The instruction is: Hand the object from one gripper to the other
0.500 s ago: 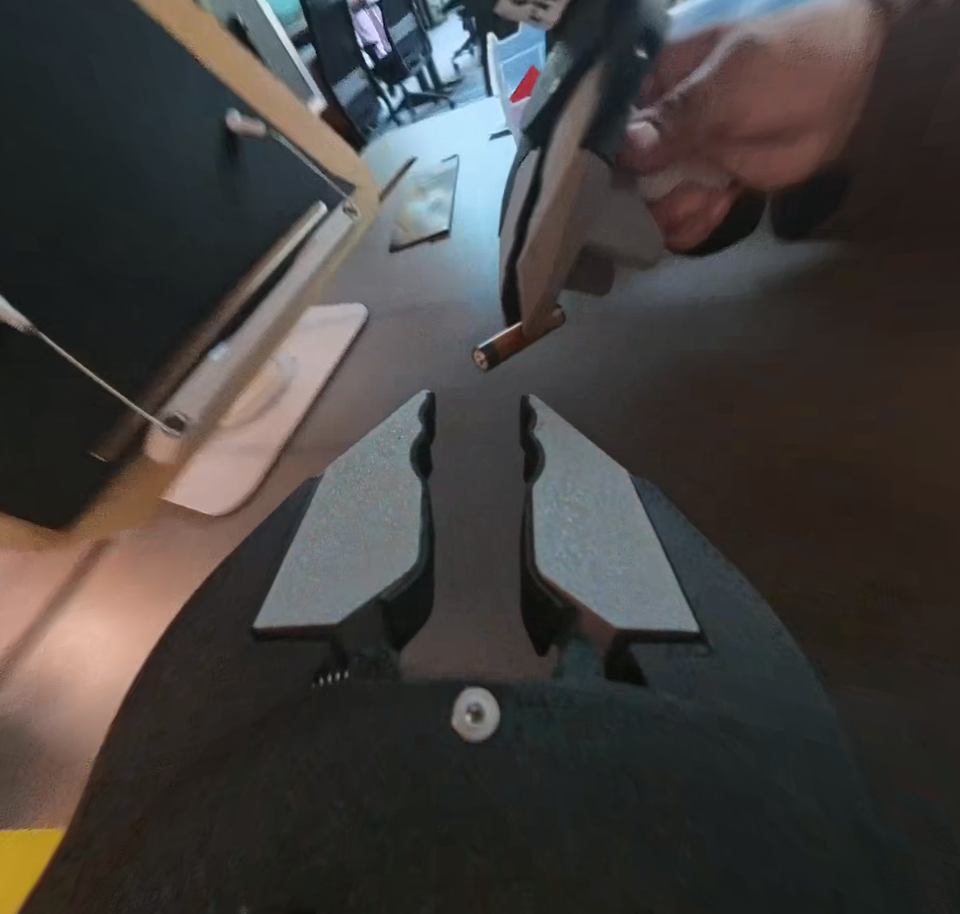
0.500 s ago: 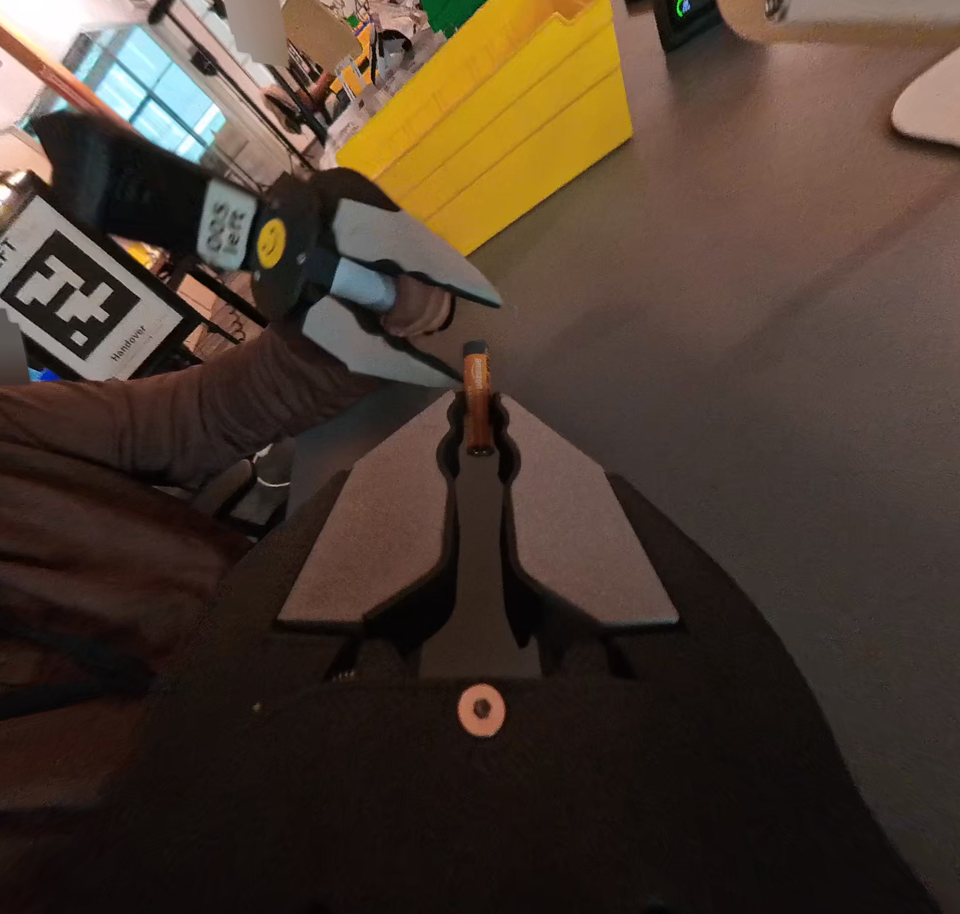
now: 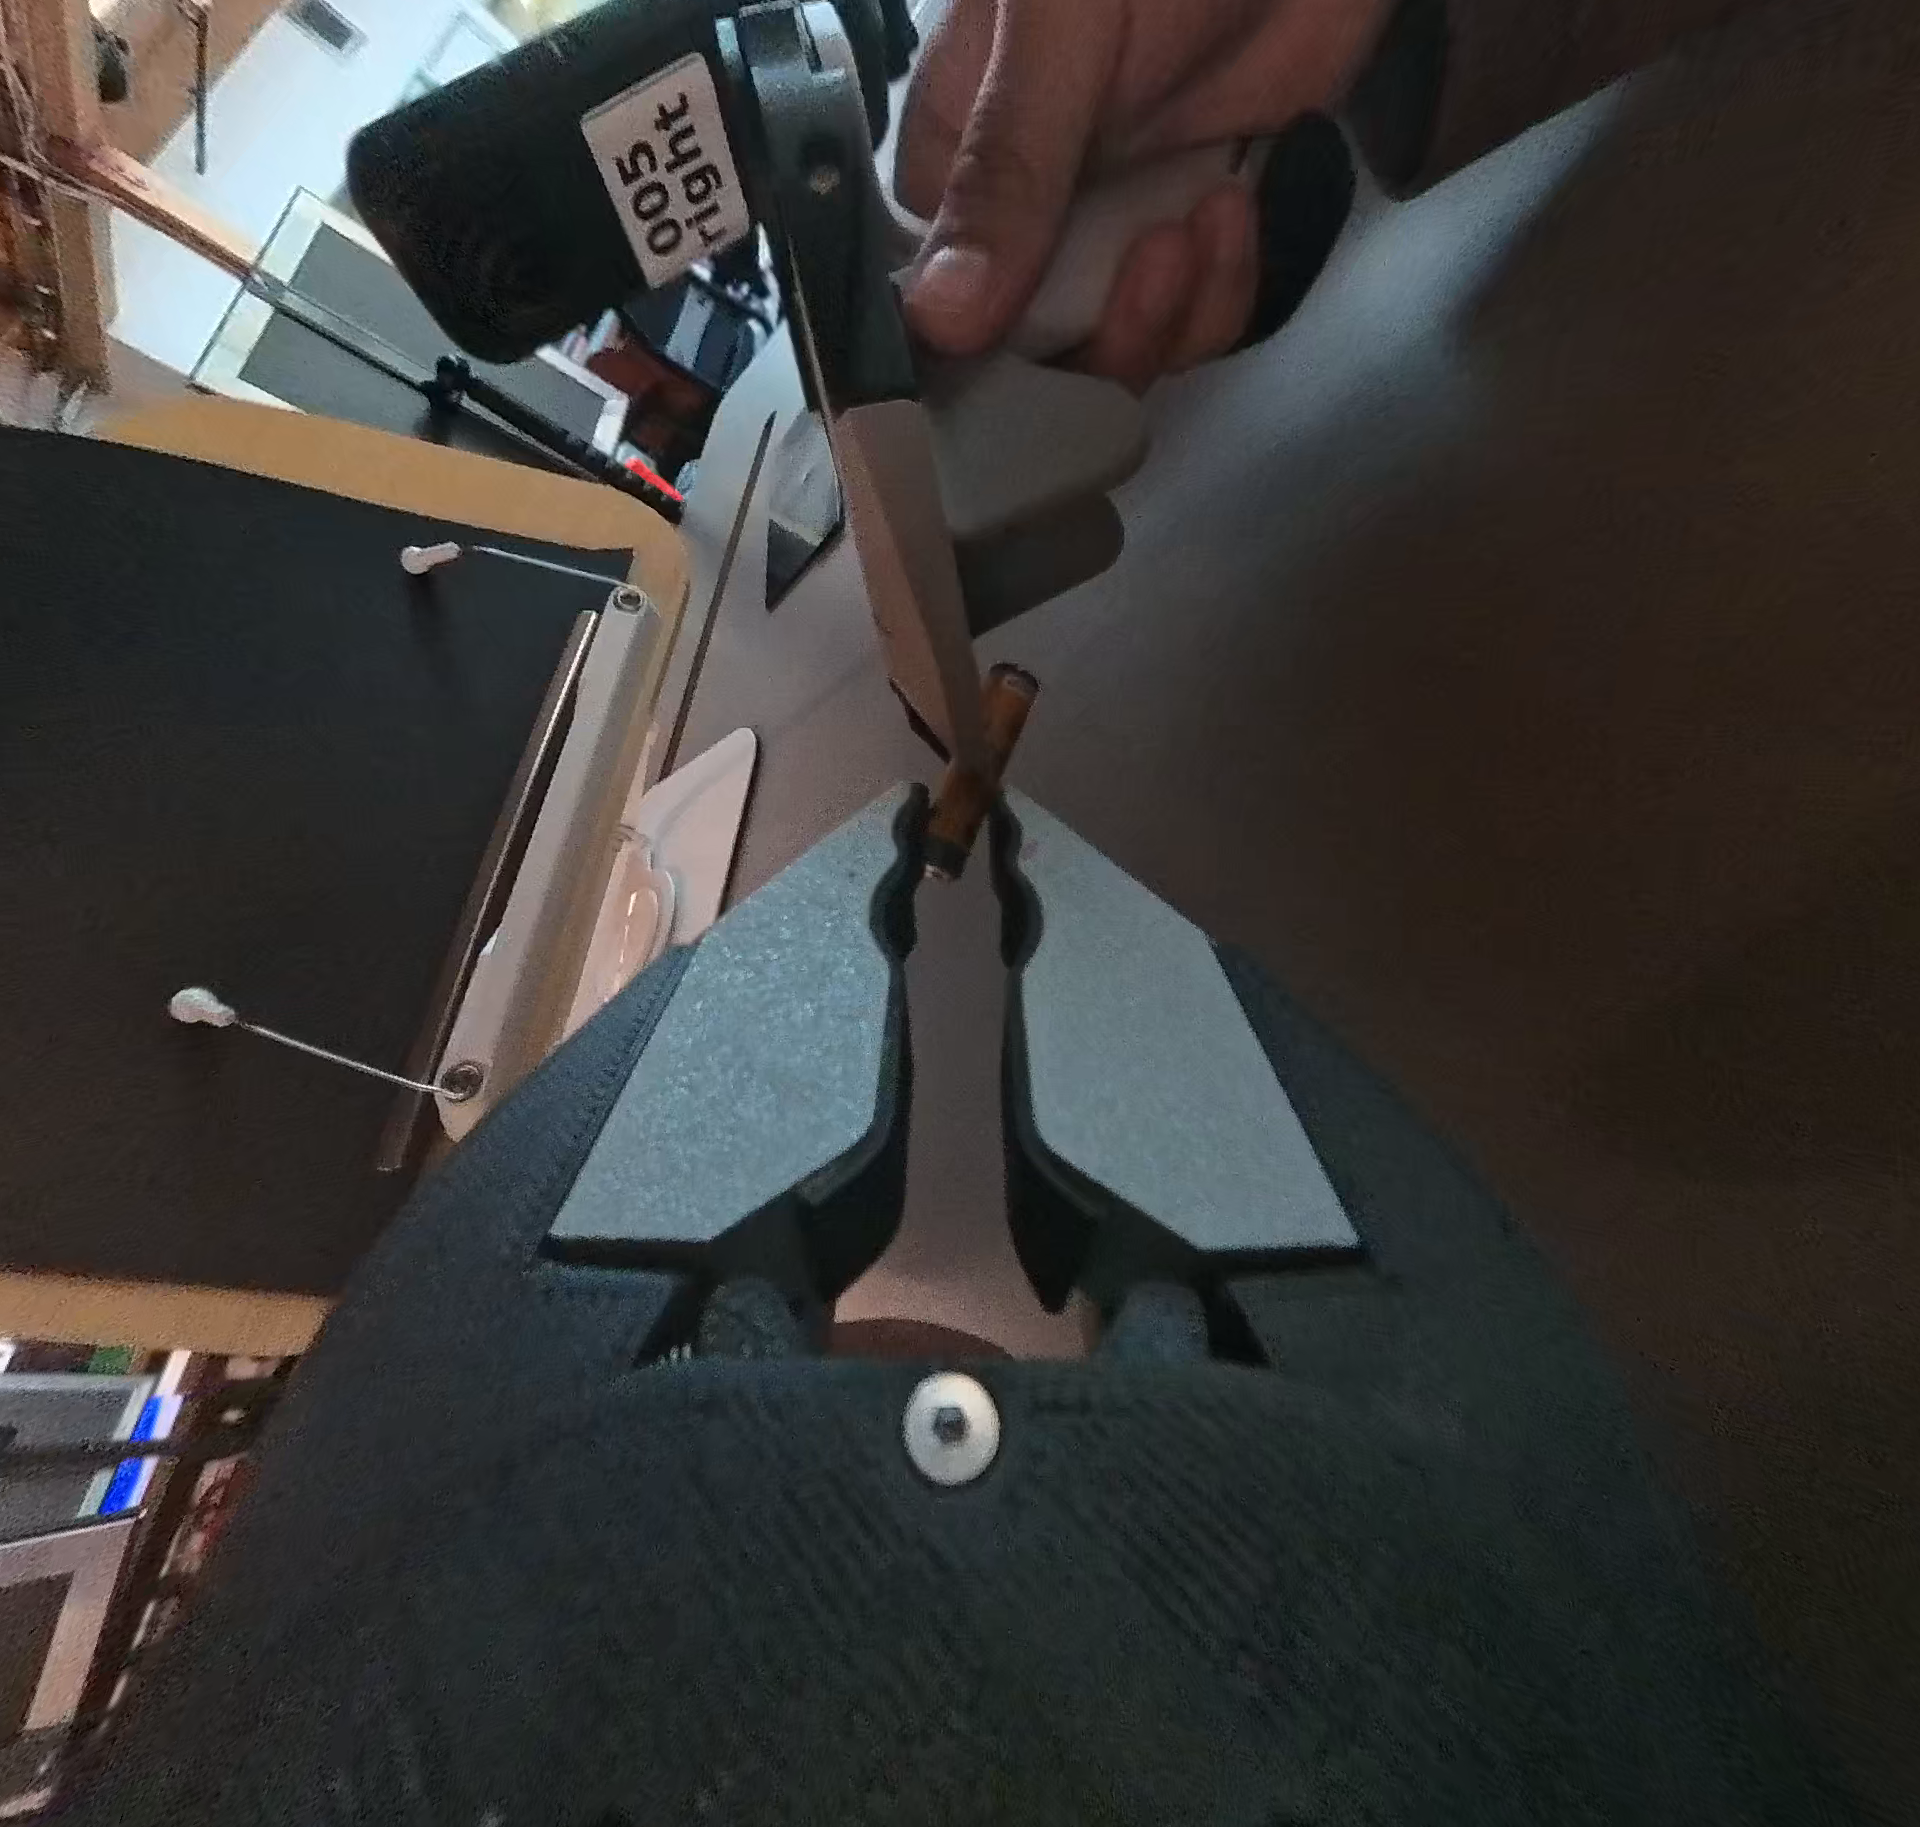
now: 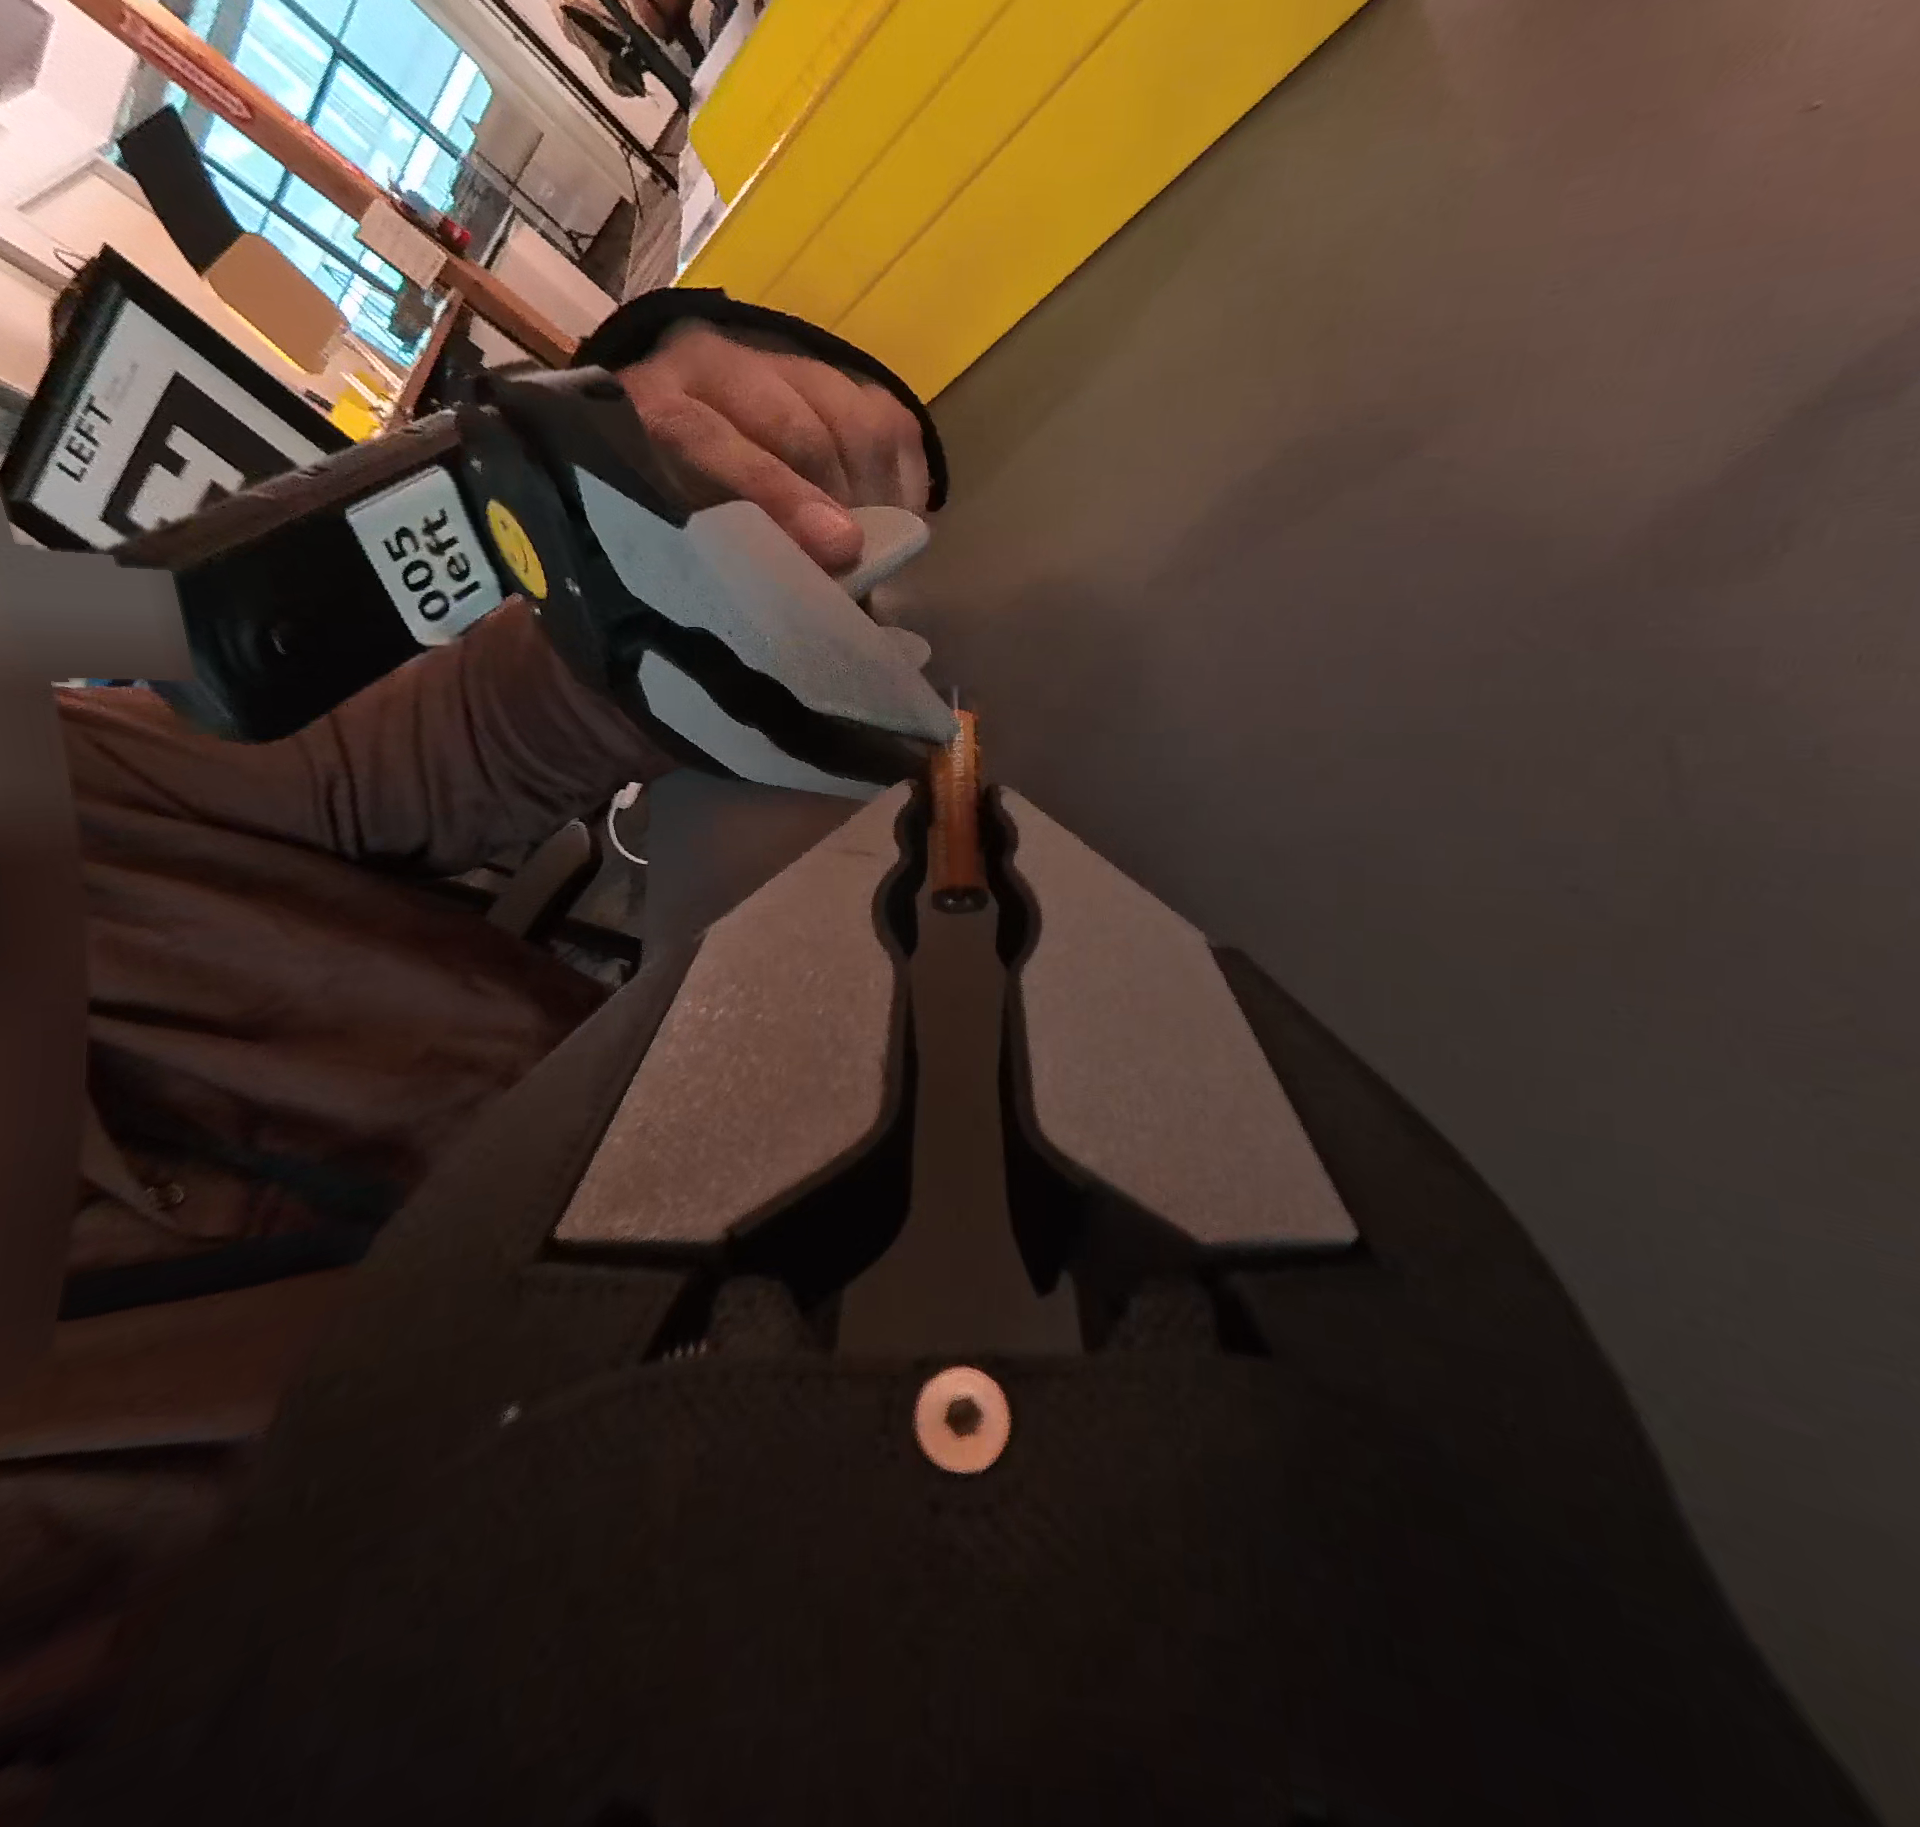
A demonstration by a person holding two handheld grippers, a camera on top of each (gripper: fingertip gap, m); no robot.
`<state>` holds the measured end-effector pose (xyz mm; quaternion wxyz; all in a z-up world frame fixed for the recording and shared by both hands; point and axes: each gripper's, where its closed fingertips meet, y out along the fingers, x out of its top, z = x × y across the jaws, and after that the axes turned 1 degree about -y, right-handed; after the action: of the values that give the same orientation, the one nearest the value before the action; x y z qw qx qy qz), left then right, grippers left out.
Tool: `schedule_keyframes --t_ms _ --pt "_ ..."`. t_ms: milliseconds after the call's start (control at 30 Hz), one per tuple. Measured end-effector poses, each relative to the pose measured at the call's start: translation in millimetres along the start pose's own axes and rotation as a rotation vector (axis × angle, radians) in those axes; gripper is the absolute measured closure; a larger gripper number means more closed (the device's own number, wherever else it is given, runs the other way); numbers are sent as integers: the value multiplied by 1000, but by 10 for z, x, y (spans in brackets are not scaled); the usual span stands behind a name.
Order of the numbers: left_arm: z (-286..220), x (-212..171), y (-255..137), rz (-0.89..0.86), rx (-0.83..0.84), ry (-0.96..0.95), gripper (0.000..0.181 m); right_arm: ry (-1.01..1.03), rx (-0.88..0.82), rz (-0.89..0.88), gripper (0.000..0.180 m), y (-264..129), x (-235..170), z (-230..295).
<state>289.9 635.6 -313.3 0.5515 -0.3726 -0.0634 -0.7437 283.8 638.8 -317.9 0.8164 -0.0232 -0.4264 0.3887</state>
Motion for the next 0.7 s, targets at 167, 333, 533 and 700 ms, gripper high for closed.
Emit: schedule_keyframes --t_ms 167,333,533,700 --pt "240 -18 -23 -29 42 -264 175 -44 30 -141 164 -135 242 86" --pt "467 54 -112 -221 -35 -761 175 -172 56 -336 144 -355 548 280" --pt "455 213 -134 -348 -147 -967 176 -328 -81 -339 152 -288 589 286" --pt "400 246 -96 -365 -192 -1025 176 -363 -113 -318 173 -234 564 266"
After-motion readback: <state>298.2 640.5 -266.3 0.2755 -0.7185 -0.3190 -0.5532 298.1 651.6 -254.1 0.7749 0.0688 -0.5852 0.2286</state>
